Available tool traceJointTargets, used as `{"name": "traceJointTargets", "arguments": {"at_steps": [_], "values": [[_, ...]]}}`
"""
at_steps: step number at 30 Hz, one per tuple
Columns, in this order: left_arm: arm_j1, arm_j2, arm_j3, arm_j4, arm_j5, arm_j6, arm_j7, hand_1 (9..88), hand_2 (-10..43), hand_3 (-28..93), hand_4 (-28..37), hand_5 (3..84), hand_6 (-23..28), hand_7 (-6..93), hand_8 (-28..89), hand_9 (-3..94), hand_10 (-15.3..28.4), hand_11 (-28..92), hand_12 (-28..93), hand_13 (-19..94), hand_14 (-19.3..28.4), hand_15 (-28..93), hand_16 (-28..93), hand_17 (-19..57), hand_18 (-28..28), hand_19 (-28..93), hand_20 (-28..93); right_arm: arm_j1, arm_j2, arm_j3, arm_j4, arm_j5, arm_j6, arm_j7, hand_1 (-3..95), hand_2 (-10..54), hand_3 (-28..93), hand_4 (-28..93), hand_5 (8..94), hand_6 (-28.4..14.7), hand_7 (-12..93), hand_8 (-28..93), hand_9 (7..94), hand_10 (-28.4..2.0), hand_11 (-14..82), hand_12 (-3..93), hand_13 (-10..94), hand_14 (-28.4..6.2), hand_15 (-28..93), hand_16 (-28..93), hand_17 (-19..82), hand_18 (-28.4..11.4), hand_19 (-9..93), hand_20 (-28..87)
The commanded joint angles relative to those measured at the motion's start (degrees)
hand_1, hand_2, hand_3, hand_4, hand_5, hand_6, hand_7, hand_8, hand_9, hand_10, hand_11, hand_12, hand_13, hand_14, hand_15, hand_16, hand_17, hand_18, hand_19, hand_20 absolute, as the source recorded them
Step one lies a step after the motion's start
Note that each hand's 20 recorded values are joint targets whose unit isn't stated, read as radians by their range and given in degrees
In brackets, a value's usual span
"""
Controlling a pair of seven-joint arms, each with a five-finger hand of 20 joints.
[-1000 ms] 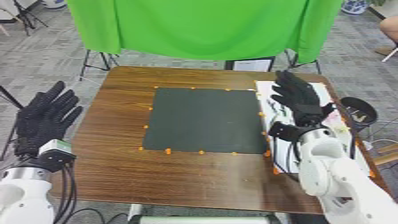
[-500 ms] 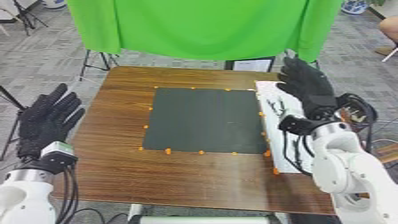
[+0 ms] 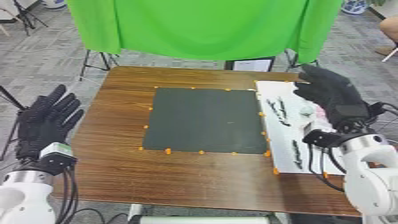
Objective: Arrange flowers
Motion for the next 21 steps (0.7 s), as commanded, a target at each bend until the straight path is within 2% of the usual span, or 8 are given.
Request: {"name": "traceJointTargets", "arguments": {"at_steps": [1,3,5,8,10,11,16,21], "values": [[2.96,-0.18,-1.45,-1.19,-1.25,1.41,2.12,23.8,14.0,72,-28.3,36.7,7.8,5.5,-7,29.9,14.8,13,7,17,12.7,21,-9,-4.0,11.5,29,6,-3.24,5.01,4.61,-1.82,-14.29,-4.94,3.75,15.8,-0.1,79,-25,41.0,-4.0,16,-12,39.0,-13.2,6.0,10.7,34,-15.0,10,15,15,-18.1,29,19],[3.64,-0.25,-1.77,-1.34,-1.18,1.49,2.11,23.8,14.0,72,-28.3,36.8,7.8,5.6,-7,29.9,14.7,13,7,17,12.7,21,-9,-4.0,11.5,29,6,-3.09,6.49,4.01,-2.44,-17.5,-3.81,5.34,16.5,-1.0,79,-25,40.8,-4.2,16,-12,38.9,-13.4,6.0,10.8,34,-14.9,10,15,15,-18.2,29,19],[4.28,-0.03,-1.92,-1.54,-1.5,1.8,2.88,23.9,14.0,72,-28.3,36.8,7.8,5.6,-7,29.9,14.8,13,7,17,12.8,21,-9,-4.0,11.5,29,6,-3.44,7.39,3.78,-3.22,-22.62,-3.22,7.16,17.1,-1.8,79,-25,40.6,-4.3,16,-12,38.9,-13.8,6.0,10.8,34,-14.9,10,16,15,-18.5,29,19],[4.17,0.02,-1.64,-1.53,-1.63,2.0,2.72,23.9,14.0,72,-28.3,36.8,7.8,5.7,-7,29.9,14.8,13,7,17,12.8,21,-9,-4.0,11.5,29,6,-3.73,11.16,-0.13,-4.71,-35.87,2.99,15.66,17.4,-3.3,79,-25,41.1,-4.7,16,-12,39.7,-15.0,6.6,10.9,36,-15.5,11,16,15,-19.6,34,20],[4.24,0.13,-1.46,-1.53,-1.73,2.1,2.91,23.9,14.0,72,-28.3,36.9,7.8,5.7,-7,29.9,14.8,13,7,17,12.9,21,-8,-4.0,11.5,29,6,-3.69,13.04,-1.87,-4.82,-43.26,3.49,17.87,18.1,-6.5,79,-24,43.5,-5.9,16,-12,43.3,-16.8,8.6,11.0,40,-16.8,15,17,17,-21.1,41,21],[4.24,0.23,-1.3,-1.52,-1.81,2.03,3.0,23.9,14.0,72,-28.3,36.9,7.9,5.8,-7,29.9,14.8,13,7,17,13.0,22,-8,-4.0,11.5,29,6,-0.18,15.4,-6.52,-4.36,-46.64,3.6,22.67,18.3,-7.6,79,-24,44.3,-6.2,16,-12,44.5,-17.2,9.4,11.4,41,-16.9,17,16,17,-21.4,43,20],[4.06,0.35,-0.98,-1.45,-1.72,2.03,2.7,23.9,14.0,72,-28.3,37.1,8.0,5.9,-7,30.0,15.2,14,7,18,13.2,22,-8,-4.0,11.5,30,6,-0.74,17.91,-8.15,-5.13,-55.98,-1.47,28.98,19.7,-9.5,77,-25,47.9,-7.4,16,-12,50.0,-18.5,13.0,15.4,46,-17.2,29,17,20,-22.3,54,22],[4.71,0.26,-1.07,-1.72,-1.71,2.27,2.56,23.9,14.1,72,-28.3,37.3,8.1,5.9,-7,30.0,15.1,14,8,18,13.1,22,-8,-4.0,11.5,30,6,2.91,19.24,-10.48,-4.95,-60.45,-15.06,34.92,21.5,-9.5,73,-25,52.3,-7.4,19,-11,56.3,-19.8,20.4,20.2,52,-16.9,42,18,23,-23.2,65,25]]}}
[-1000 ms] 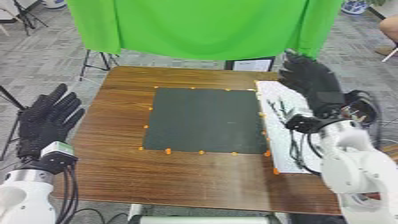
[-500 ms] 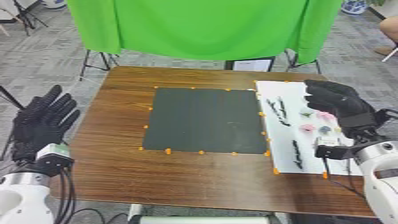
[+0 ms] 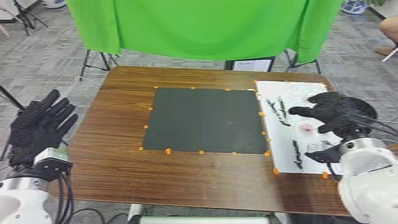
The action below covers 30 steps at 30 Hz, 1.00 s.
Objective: Arrange flowers
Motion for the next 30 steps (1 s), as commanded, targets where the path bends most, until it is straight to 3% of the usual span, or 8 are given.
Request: {"name": "traceJointTargets", "arguments": {"at_steps": [1,6,12,20,30], "values": [[0.87,0.13,0.23,-0.42,-0.25,0.73,-0.27,24.0,14.1,72,-28.3,37.3,8.2,5.9,-7,30.1,15.1,14,8,18,13.1,22,-8,-4.0,11.5,30,6,5.14,2.31,-1.59,0.19,-8.89,-18.06,6.31,21.9,-9.5,72,-26,53.3,-7.5,19,-10,57.5,-19.8,21.9,21.3,53,-16.9,44,19,24,-23.4,66,25],[0.09,0.41,0.89,-0.25,-0.11,0.41,-0.57,24.1,14.1,72,-28.3,37.4,8.1,6.2,-7,30.1,15.1,14,8,18,13.2,22,-9,-4.0,11.5,30,6,12.16,3.0,-5.25,2.08,-3.73,-33.59,13.65,23.5,-9.5,68,-26,58.6,-7.1,21,-10,62.0,-19.7,26.4,24.0,57,-17.1,48,20,26,-24.4,71,27],[-0.27,0.65,1.2,-0.16,-0.22,0.35,-0.73,24.1,14.2,72,-28.3,37.5,8.2,6.3,-7,30.2,15.0,14,8,18,13.2,22,-9,-4.1,11.5,30,6,17.94,3.11,-8.49,3.86,3.6,-45.56,17.96,24.7,-9.5,62,-25,67.2,-6.0,25,-7,69.3,-19.3,30.2,28.7,63,-17.2,54,24,30,-26.5,79,30],[-1.83,0.9,2.09,0.44,0.08,-0.08,-1.56,23.9,14.3,72,-28.3,37.7,8.3,6.4,-7,30.3,15.3,14,8,18,13.2,22,-9,-4.1,11.5,30,6,18.16,2.72,-12.02,6.78,1.02,-45.93,17.85,26.1,-9.5,61,-24,70.8,-5.0,25,-7,74.2,-18.1,30.2,28.9,69,-15.2,57,27,39,-24.2,91,40],[-2.25,1.04,1.79,0.65,0.35,-0.51,-2.43,23.9,14.3,72,-28.3,38.1,8.5,6.7,-7,30.4,15.3,15,8,18,13.3,22,-9,-4.1,11.5,30,6,17.52,1.0,-14.02,10.7,3.09,-45.82,18.72,27.7,-9.5,60,-25,73.2,-4.9,22,-7,77.3,-17.2,29.3,28.6,72,-14.4,57,30,42,-23.5,93,42]]}}
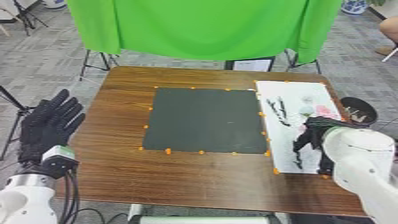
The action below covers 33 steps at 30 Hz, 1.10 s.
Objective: Arrange flowers
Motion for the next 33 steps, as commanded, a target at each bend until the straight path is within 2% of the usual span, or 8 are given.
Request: {"name": "traceJointTargets", "arguments": {"at_steps": [1,11,14,16,20,25,29,33], "values": [[0.05,0.17,-0.29,0.17,0.23,-0.52,-0.89,23.9,14.3,72,-28.3,38.1,8.5,6.8,-7,30.3,15.3,15,8,18,13.3,22,-9,-4.1,11.5,30,6,-1.66,-1.58,-1.48,3.03,0.65,0.8,-0.15,27.7,-9.5,60,-25,73.3,-4.9,21,-7,77.3,-17.1,29.4,28.7,72,-14.5,57,30,42,-23.5,93,42],[-0.64,-0.06,0.72,0.35,0.7,-0.68,-1.42,23.9,14.3,72,-28.3,38.3,8.6,6.9,-7,30.4,15.3,15,8,18,13.4,23,-9,-4.1,11.6,30,6,1.57,-4.84,-4.55,9.33,4.7,-4.92,1.76,30.7,-9.5,65,-22,73.7,-4.2,25,-6,77.2,-17.1,30.1,29.2,71,-14.5,57,30,41,-23.7,92,39],[-1.08,-0.01,0.83,0.48,4.04,-0.3,-2.64,24.2,14.3,72,-28.3,38.4,8.7,6.9,-7,30.4,15.3,15,8,18,13.4,23,-9,-4.1,11.5,30,6,2.1,-6.0,-5.21,11.37,7.06,-7.07,3.88,34.4,-9.5,69,-20,74.2,-3.4,29,-6,78.4,-15.9,31.8,29.8,72,-13.8,58,31,42,-23.1,92,39],[-1.0,0.04,0.8,0.37,2.66,-0.74,-2.16,24.2,14.2,72,-28.3,38.5,8.7,6.9,-7,30.5,15.3,15,8,18,13.4,23,-9,-4.1,11.5,30,6,2.13,-6.69,-5.68,12.38,7.9,-7.8,4.5,36.5,-9.5,69,-20,74.1,-2.9,30,4,79.1,-15.5,33.1,30.4,73,-13.5,59,31,43,-22.8,93,39],[-0.92,-0.22,0.73,0.45,2.13,-0.74,-2.02,24.3,14.1,72,-28.3,38.6,8.8,7.2,-7,30.5,15.4,15,9,18,13.3,23,-9,-4.1,11.5,30,6,1.28,-7.77,-5.89,12.71,8.35,-6.38,4.75,43.9,-9.5,67,-19,74.3,-2.3,29,21,79.2,-14.3,35.0,31.6,74,-12.7,59,32,44,-22.2,93,40],[-0.76,-0.36,0.74,0.45,1.73,-0.89,-1.98,24.4,14.1,72,-28.3,38.7,8.8,7.3,-7,30.7,15.5,15,9,18,13.4,23,-9,-4.1,11.6,30,6,-2.05,-8.4,-4.49,10.46,5.28,-1.76,3.17,47.1,-9.5,72,-19,75.2,-2.1,29,23,83.5,-11.1,24.1,45.7,78,-9.8,56,33,48,-20.9,93,39],[-1.7,-0.34,1.17,0.92,1.73,-1.16,-2.51,24.5,14.0,72,-28.3,38.7,8.8,7.3,-7,30.7,15.5,15,9,18,13.3,23,-9,-4.2,11.6,30,6,-4.77,-8.63,-3.0,8.3,3.21,2.05,2.43,49.1,-9.5,73,-15,77.9,-1.3,31,25,89.4,-8.9,16.1,48.5,85,-7.1,49,33,54,-19.0,93,37],[-1.92,-0.16,1.38,1.07,1.64,-1.39,-2.61,24.5,14.0,72,-28.3,38.8,8.8,7.4,-7,30.8,15.5,15,9,18,13.3,23,-9,-4.2,11.6,30,6,-7.5,-8.59,-2.2,6.95,-0.18,8.51,1.15,50.0,-9.5,74,-10,68.1,-0.7,49,20,91.9,-7.7,10.9,44.3,89,-4.6,39,37,59,-15.1,93,27]]}}
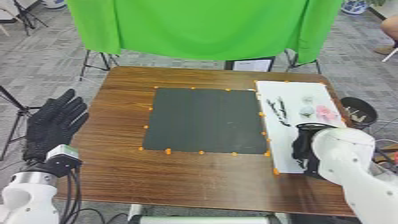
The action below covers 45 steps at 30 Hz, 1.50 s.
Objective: Arrange flowers
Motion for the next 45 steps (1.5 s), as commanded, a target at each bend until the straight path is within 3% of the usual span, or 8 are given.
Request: {"name": "traceJointTargets", "arguments": {"at_steps": [1,14,32,35,37,39,41,45], "values": [[-0.62,-0.19,0.58,0.52,-0.51,-1.01,-0.81,24.5,14.0,72,-28.3,38.8,8.8,7.4,-7,30.8,15.5,15,9,18,13.3,23,-9,-4.1,11.6,30,6,-10.12,-1.28,-0.82,0.31,-3.48,6.84,-1.82,50.6,-9.5,75,-8,65.7,-0.7,53,20,92.0,-7.8,9.2,41.0,90,-3.3,35,39,61,-13.5,93,24],[-0.62,-0.29,0.95,0.59,-0.84,-1.4,-0.97,25.8,12.1,73,-28.3,38.9,8.9,7.4,-7,30.9,15.5,15,9,19,13.4,23,-9,-4.2,11.7,30,6,-18.08,-1.35,6.05,-6.21,-5.52,22.7,-1.84,55.9,-9.5,76,-6,61.0,-1.4,64,20,92.5,-7.8,11.5,49.4,92,-3.0,30,53,62,-11.5,90,21],[0.6,-0.71,0.88,0.09,-1.1,-1.28,-0.34,26.8,11.3,73,-28.3,38.9,8.9,7.0,-7,31.1,15.4,15,9,19,13.3,23,-9,-4.2,11.8,30,6,-15.38,1.23,11.28,-14.11,-1.35,26.79,-2.61,55.7,-9.5,76,-4,61.8,-1.6,64,20,92.6,-7.6,12.7,53.0,90,-4.1,34,58,62,-13.4,88,26],[0.6,-0.57,0.8,0.09,-1.16,-1.3,-0.46,26.8,11.3,73,-28.3,38.9,8.8,7.0,-7,31.1,15.4,15,9,19,13.4,23,-9,-4.1,11.8,30,6,-12.69,0.71,10.96,-13.93,2.28,18.73,2.15,55.7,-9.5,76,-4,61.8,-1.6,64,21,92.7,-7.7,12.8,53.1,90,-4.0,35,57,62,-13.4,88,26],[0.94,-0.54,0.58,-0.1,-1.17,-1.3,-0.27,26.8,11.4,72,-28.3,38.8,8.9,7.0,-7,31.1,15.4,15,9,19,13.3,23,-9,-4.2,11.8,30,6,-12.12,0.48,10.64,-13.91,3.37,16.15,4.2,54.9,-9.5,75,-5,62.9,-1.7,60,19,91.5,-8.9,12.0,50.7,89,-4.1,34,55,61,-13.0,87,26],[0.73,-0.64,0.47,0.01,-1.12,-1.06,-0.53,26.7,11.6,72,-28.3,38.8,8.8,7.0,-7,31.1,15.4,15,9,19,13.3,23,-9,-4.2,11.8,30,6,-11.85,0.31,10.71,-14.19,4.9,12.31,6.99,52.2,-9.5,71,-9,67.9,-4.1,39,20,88.9,-10.5,12.8,47.3,86,-6.6,37,49,59,-13.5,87,23],[1.01,-0.65,0.34,-0.12,-1.19,-1.2,-0.33,26.7,11.7,72,-28.3,38.8,8.9,7.0,-7,31.0,15.3,15,9,19,13.3,23,-9,-4.2,11.8,30,6,-12.44,0.29,10.82,-14.43,4.56,12.27,7.94,41.6,-9.5,70,-16,69.8,-7.8,20,0,83.4,-15.3,23.5,32.4,82,-9.9,44,40,57,-14.7,89,19],[1.77,-0.89,-0.32,-0.32,-1.08,-1.29,-0.55,26.5,11.7,72,-28.3,38.8,8.9,7.0,-7,31.0,15.4,15,9,19,13.4,23,-9,-4.3,11.8,30,6,-12.44,0.63,10.23,-14.55,3.68,9.57,10.28,36.3,-9.5,65,-22,71.6,-9.6,13,-7,82.6,-17.0,26.1,28.2,80,-11.3,47,37,56,-15.6,91,17]]}}
